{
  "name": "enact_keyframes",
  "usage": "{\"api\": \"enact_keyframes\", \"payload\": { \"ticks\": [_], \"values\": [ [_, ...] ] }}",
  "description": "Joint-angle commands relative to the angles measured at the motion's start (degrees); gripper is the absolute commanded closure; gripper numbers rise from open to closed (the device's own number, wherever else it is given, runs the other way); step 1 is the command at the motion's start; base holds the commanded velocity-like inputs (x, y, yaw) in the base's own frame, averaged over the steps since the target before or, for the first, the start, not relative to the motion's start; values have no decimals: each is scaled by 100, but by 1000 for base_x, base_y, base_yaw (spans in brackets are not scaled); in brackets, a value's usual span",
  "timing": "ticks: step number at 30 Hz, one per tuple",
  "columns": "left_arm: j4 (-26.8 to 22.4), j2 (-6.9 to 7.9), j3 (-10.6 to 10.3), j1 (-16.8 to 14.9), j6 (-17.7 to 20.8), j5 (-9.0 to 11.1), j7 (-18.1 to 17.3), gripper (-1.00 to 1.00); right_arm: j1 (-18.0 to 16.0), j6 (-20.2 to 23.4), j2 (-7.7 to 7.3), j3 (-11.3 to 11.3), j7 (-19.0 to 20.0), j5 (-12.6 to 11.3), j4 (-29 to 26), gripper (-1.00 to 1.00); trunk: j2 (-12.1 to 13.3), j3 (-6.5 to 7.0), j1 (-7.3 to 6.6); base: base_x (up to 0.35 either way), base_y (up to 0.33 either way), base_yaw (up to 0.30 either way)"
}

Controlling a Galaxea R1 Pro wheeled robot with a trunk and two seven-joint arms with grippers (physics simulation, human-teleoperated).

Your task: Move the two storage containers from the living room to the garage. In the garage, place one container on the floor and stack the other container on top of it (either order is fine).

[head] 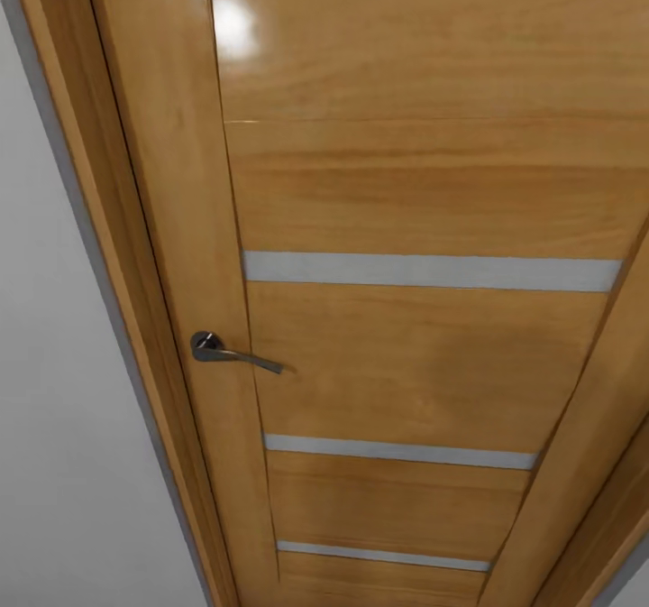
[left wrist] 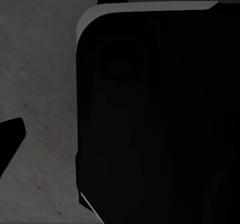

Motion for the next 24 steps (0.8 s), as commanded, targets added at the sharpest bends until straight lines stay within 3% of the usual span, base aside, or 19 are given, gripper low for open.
{"api": "enact_keyframes", "payload": {
  "ticks": [1,24],
  "values": [
    [-2,1,3,-1,-7,19,1,-100,1,-17,0,28,-1,-30,1,-100,-3,-4,0,9,5,0],
    [-2,-4,3,-1,-7,19,1,-100,2,-48,-24,33,13,5,-1,-100,-3,-4,0,1,0,0]
  ]
}}
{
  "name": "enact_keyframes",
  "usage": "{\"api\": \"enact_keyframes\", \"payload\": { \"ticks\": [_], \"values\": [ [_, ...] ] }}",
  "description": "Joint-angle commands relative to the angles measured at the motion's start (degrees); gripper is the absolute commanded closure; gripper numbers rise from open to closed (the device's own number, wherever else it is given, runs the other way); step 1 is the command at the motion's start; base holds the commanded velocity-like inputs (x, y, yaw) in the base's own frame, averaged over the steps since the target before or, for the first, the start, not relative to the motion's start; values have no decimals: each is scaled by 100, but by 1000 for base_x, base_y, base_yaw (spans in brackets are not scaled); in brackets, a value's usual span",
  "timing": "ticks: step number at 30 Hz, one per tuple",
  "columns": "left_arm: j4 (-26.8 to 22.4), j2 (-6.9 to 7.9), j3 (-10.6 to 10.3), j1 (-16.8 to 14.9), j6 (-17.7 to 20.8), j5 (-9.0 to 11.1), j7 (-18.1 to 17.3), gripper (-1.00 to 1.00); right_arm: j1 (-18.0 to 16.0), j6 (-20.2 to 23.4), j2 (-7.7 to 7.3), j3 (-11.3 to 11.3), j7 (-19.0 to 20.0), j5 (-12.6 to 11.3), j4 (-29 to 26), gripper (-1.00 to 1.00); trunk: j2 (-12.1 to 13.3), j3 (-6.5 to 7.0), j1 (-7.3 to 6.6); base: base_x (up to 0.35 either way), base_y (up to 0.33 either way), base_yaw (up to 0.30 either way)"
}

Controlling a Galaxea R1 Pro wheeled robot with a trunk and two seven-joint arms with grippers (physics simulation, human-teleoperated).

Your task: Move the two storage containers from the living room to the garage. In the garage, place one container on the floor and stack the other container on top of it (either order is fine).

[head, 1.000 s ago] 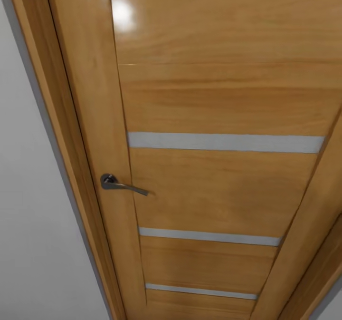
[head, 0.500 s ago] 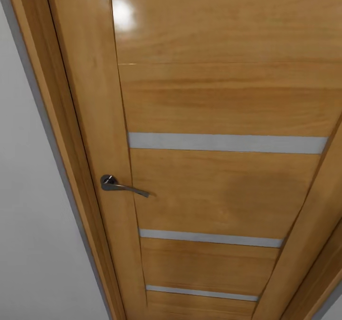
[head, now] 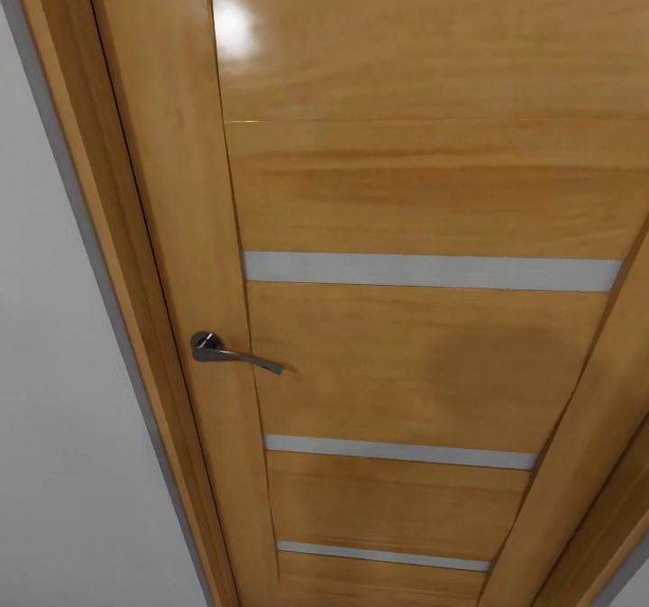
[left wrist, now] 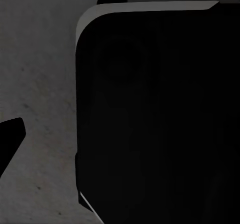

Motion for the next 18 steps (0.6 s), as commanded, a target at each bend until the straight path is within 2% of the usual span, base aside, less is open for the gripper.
{"api": "enact_keyframes", "payload": {
  "ticks": [1,9,11,14,15,16,18],
  "values": [
    [-2,0,3,-1,-7,19,1,-100,1,-11,1,30,-5,-33,-1,-100,-3,-5,0,0,0,0],
    [-2,1,3,-1,-7,19,1,-100,-2,10,13,30,-13,-51,1,-100,-3,-5,0,0,0,0],
    [-2,-3,9,-1,-7,16,1,-100,3,-20,-7,45,-14,14,2,-100,-3,-5,0,0,0,0],
    [-2,2,-31,-1,-7,-20,-16,-100,-4,-37,-52,80,-48,51,-448,-100,-3,-5,0,0,0,0],
    [-2,14,-30,-1,-7,-19,-16,-100,-5,-22,-63,81,-120,52,-884,-100,-3,-5,0,0,0,0],
    [-2,16,-29,-1,-7,-18,-16,-100,-5,-12,-67,82,-153,52,-1033,-100,-3,-5,0,0,0,0],
    [-2,12,-34,-1,-7,-35,-17,-100,-7,49,-81,83,-537,120,-1936,-100,-3,-5,0,0,0,0]
  ]
}}
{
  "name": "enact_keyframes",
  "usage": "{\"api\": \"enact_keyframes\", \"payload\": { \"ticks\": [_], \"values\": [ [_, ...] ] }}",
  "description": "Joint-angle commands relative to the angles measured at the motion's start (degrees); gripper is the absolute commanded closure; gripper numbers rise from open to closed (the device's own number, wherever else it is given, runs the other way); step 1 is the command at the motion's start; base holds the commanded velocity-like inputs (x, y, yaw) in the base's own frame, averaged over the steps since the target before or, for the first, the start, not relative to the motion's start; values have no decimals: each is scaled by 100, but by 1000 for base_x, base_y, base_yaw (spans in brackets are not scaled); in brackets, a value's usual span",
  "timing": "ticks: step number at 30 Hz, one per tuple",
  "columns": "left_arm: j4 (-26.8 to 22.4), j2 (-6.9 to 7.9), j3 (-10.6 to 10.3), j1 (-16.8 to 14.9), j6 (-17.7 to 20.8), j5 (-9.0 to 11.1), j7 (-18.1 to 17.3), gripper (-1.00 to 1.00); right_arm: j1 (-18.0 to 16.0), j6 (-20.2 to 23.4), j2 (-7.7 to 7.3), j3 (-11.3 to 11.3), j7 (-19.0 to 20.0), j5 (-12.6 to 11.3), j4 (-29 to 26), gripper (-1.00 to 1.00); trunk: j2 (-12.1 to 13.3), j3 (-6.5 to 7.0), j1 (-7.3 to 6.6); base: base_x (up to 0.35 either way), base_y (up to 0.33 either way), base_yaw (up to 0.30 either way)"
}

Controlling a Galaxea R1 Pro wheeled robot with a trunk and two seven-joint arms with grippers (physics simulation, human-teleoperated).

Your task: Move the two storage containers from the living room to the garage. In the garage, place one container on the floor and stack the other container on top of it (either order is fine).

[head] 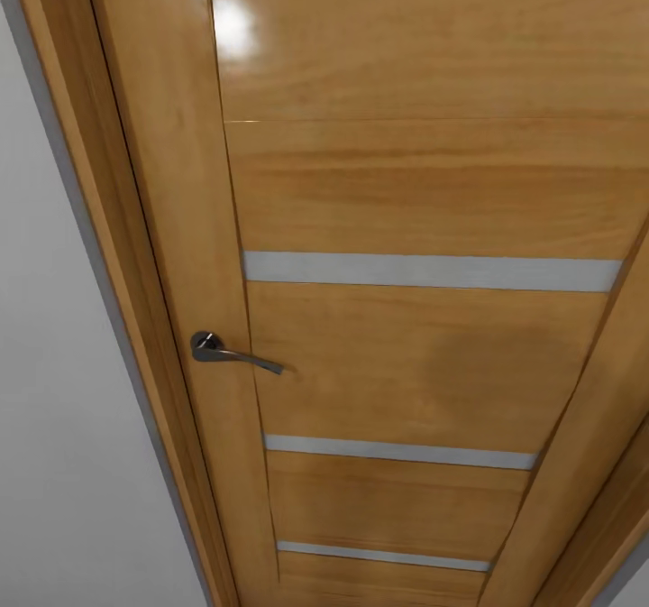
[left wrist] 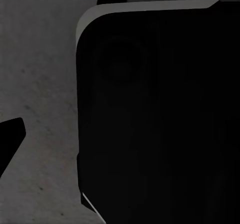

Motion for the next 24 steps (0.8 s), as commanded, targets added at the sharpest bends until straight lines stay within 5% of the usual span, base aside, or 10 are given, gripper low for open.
{"api": "enact_keyframes", "payload": {
  "ticks": [1,5,6,9,13,17,24],
  "values": [
    [-3,-6,0,0,-6,14,-1,-100,-1,20,-32,41,-241,141,-433,-100,-3,-6,0,0,0,0],
    [-6,-9,-12,0,-6,15,-1,-100,-4,131,-150,37,-487,744,-1312,-100,-3,-6,0,0,0,0],
    [-5,-5,-10,0,-6,10,-1,-100,-4,272,-186,31,-536,1071,-1893,-100,-3,-6,0,0,0,0],
    [-4,2,-18,0,-5,11,-1,-100,-4,443,-228,26,-552,1250,-2515,-100,-3,-6,0,0,0,0],
    [-3,-1,-8,0,-6,11,-1,-100,-11,916,-517,19,-552,1557,-3852,-100,-3,-6,0,0,0,0],
    [-3,-4,-7,0,-6,13,-1,-100,-13,1152,-618,5,-551,1732,-4606,-100,-3,-6,0,0,0,0],
    [-3,-2,-6,0,-6,14,-1,-100,-13,1225,-611,14,-560,2177,-5048,-100,-3,-6,0,0,0,0]
  ]
}}
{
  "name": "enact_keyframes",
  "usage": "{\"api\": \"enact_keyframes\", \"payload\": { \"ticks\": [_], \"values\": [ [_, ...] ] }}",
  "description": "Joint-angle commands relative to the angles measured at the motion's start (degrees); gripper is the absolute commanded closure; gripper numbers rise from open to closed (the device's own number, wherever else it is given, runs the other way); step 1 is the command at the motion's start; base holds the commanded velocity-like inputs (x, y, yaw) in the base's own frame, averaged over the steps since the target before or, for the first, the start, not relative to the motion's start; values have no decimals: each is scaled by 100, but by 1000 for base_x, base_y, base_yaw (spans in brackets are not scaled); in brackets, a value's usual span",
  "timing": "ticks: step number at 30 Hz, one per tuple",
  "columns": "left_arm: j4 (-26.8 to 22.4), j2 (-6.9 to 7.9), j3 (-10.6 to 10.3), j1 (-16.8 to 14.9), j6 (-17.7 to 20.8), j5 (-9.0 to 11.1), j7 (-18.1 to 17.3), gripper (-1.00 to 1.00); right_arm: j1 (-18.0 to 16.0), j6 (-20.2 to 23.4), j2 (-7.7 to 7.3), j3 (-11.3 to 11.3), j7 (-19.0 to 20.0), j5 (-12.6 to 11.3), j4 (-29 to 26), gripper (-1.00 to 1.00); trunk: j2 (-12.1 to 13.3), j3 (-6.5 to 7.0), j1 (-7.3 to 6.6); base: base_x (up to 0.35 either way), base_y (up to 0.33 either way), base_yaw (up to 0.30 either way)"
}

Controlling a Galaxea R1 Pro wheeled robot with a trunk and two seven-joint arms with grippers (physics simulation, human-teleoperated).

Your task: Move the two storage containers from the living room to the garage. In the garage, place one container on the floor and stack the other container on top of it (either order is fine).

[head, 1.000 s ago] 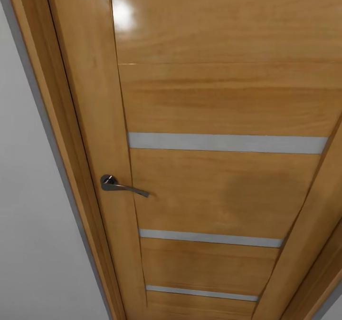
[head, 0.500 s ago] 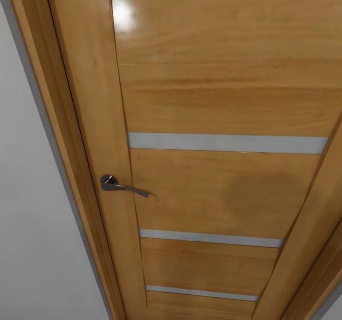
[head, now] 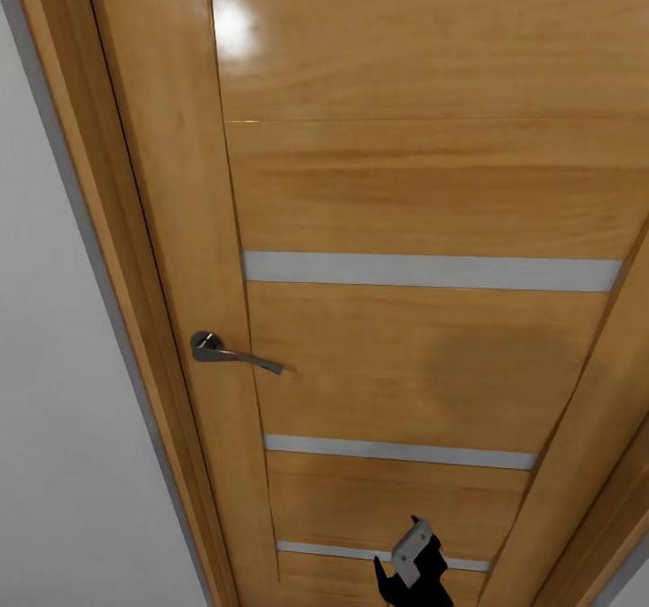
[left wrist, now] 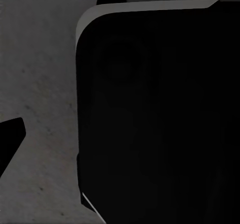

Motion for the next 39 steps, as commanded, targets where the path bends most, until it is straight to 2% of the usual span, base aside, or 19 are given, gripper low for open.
{"api": "enact_keyframes", "payload": {
  "ticks": [1,7,12,15,20,26,32,35,37,39],
  "values": [
    [-2,0,-1,-1,-7,14,-1,-100,-2,61,-1,19,-36,116,-78,-100,-3,-5,0,0,0,0],
    [-2,-1,-1,-1,-7,14,-1,-100,-37,65,17,16,-131,271,-216,-100,-3,-5,0,0,0,0],
    [-2,-1,-1,-1,-7,15,-1,-100,-92,69,99,19,-161,651,-229,-100,-3,-5,0,0,0,0],
    [-2,-1,-1,-1,-6,15,-1,-100,-323,108,205,19,-160,728,-175,-100,-3,-5,0,0,0,0],
    [-2,-1,-1,-1,-7,15,-1,-100,-779,452,367,19,-169,750,-59,-100,-3,-5,0,0,0,0],
    [-2,-1,-1,-1,-7,15,-1,-100,-1226,582,431,19,-171,753,40,-100,-3,-5,0,0,0,0],
    [-2,-1,-1,-1,-7,15,-1,-100,-1657,587,658,19,-192,753,618,-100,-3,-5,0,0,0,0],
    [-2,-1,-1,-1,-7,15,-1,-100,-1746,610,790,19,-209,757,722,-100,-3,-5,0,0,0,0],
    [-2,-1,-1,-1,-7,15,-1,-100,-1803,729,868,19,-229,760,744,-100,-3,-5,0,0,0,0],
    [-2,-1,-1,-1,-7,15,-1,-100,-1976,973,1022,26,-247,762,755,-100,-3,-5,0,0,0,0]
  ]
}}
